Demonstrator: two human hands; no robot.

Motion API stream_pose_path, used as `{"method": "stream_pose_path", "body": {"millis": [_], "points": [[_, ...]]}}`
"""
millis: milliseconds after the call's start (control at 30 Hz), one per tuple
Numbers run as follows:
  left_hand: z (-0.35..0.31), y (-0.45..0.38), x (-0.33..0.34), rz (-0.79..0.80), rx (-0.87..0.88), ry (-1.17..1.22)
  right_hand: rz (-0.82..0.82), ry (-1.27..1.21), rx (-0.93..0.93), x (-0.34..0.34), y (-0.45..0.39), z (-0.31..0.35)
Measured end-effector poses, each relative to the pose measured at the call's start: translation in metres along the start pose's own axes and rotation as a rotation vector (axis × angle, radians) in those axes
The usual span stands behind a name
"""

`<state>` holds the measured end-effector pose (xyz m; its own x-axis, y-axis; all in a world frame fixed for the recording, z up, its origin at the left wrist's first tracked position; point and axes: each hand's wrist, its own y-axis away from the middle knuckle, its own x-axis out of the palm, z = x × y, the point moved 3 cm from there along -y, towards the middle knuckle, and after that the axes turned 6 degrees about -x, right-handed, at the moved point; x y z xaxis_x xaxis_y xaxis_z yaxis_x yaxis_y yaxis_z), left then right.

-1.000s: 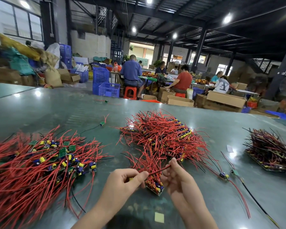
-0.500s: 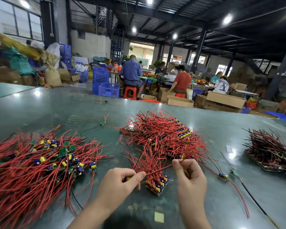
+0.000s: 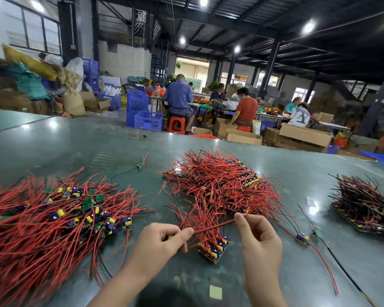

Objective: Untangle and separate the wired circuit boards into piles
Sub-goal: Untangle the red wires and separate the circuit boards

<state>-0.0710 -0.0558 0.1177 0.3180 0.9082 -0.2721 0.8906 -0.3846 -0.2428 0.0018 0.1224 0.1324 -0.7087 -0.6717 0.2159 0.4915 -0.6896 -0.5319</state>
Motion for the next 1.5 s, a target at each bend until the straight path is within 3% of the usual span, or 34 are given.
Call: {"method": "stream_pose_path", "body": {"millis": [167,333,533,633,733,833,967,1033,1167,1333,1500], "points": [[-0.003,0.003,0.003,0.001,0.022,-0.035,-0.038,0.023,0.002,-0.003,-0.001,-0.008],[-0.004,0.004,0.002,0.049,-0.024,0.030,-0.042,-0.306,0.241,0.000,0.000,-0.018],[-0.010,0.008,0.007,0.112,-0.066,0.025,-0.072,-0.017,-0.015,-0.006,-0.001,-0.012],[-0.011,0.011,0.012,0.281,-0.277,0.261,-0.074,-0.043,0.009,-0.007,-0.007,-0.009],[-0.012,0.012,0.017,0.452,-0.471,0.790,-0.033,-0.109,0.093,-0.007,-0.010,-0.012],[-0.006,0.006,0.016,0.361,-0.408,1.078,0.000,-0.059,0.092,-0.001,-0.006,-0.011],[-0.001,0.000,0.012,0.145,-0.292,1.085,0.109,0.006,-0.012,0.008,0.005,0.003],[0.002,-0.002,0.011,0.106,-0.277,1.181,0.221,-0.015,0.037,0.017,0.014,0.010],[0.001,0.001,0.013,0.118,-0.257,1.225,0.475,-0.039,0.264,0.038,0.032,0.009],[0.000,0.007,0.019,0.158,-0.230,1.117,0.403,-0.081,0.436,0.034,0.029,0.002],[-0.010,0.013,0.029,0.262,-0.070,0.887,0.475,-0.111,0.507,0.034,0.029,0.000]]}}
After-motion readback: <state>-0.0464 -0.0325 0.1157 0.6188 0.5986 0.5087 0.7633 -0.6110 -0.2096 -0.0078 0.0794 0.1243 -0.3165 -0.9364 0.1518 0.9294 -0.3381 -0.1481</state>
